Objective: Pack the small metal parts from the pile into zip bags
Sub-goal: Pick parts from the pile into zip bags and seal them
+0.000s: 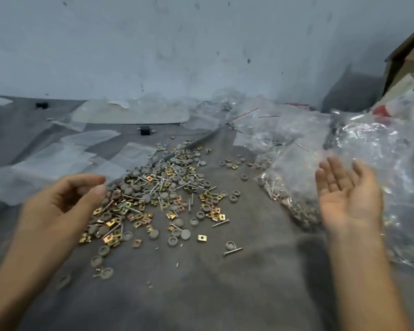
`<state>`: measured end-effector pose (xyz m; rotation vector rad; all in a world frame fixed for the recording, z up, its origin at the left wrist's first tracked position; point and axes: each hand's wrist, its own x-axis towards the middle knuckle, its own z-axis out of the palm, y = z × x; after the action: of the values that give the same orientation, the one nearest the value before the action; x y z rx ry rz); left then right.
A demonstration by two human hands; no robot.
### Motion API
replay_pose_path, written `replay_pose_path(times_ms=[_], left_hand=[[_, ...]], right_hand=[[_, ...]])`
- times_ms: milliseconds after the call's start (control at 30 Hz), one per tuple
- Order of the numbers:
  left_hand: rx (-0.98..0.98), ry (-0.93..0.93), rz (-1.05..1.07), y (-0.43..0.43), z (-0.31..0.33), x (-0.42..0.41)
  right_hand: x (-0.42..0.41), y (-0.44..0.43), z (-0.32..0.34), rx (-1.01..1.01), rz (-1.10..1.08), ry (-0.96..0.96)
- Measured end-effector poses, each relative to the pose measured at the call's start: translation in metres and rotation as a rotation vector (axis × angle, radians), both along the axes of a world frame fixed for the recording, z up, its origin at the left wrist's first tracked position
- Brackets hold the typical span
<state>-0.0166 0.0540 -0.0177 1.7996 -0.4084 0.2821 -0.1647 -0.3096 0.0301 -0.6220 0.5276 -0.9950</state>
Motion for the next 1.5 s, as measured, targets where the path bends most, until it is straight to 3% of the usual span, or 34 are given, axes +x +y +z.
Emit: replay_pose_path(times_ms=[100, 200, 433, 533, 667, 800, 1000, 1200, 1300, 1500], left_hand=[[0.150, -0.029, 0.170, 0.004, -0.001, 0.014], [0.309, 0.000, 0.274, 0.010, -0.004, 0.040], [0.881, 0.071, 0.188, -0.026, -0.019, 0.132], [0.947, 0.114, 0.215, -0.027, -0.027, 0.154], [0.846, 0.075, 0.278, -0.020, -0.025, 0.158], [0.588, 0.015, 0.194, -0.020, 0.004, 0.126], [-0.240, 0.351, -0.327, -0.017, 0.067, 0.021], [-0.642, 0.611, -0.357, -0.020, 0.065, -0.023], [-0.642, 0.649, -0.295, -0.015, 0.049, -0.020], [-0.521, 0.698, -0.274, -0.007, 0.029, -0.020]], right_hand=[[0.014, 0.018, -0.013, -0.077, 0.202, 0.156], [0.030, 0.042, -0.013, -0.223, 0.394, 0.195], [0.047, 0.084, -0.029, -0.460, 0.624, 0.339], [0.047, 0.090, -0.034, -0.478, 0.681, 0.341], [0.050, 0.093, -0.035, -0.514, 0.711, 0.361], [0.050, 0.097, -0.037, -0.605, 0.711, 0.403], [0.052, 0.115, -0.043, -0.721, 0.734, 0.395], [0.050, 0.142, -0.042, -0.352, 1.141, 0.084], [0.048, 0.145, -0.043, -0.282, 1.059, 0.100], [0.041, 0.148, -0.041, -0.429, 0.896, 0.188]])
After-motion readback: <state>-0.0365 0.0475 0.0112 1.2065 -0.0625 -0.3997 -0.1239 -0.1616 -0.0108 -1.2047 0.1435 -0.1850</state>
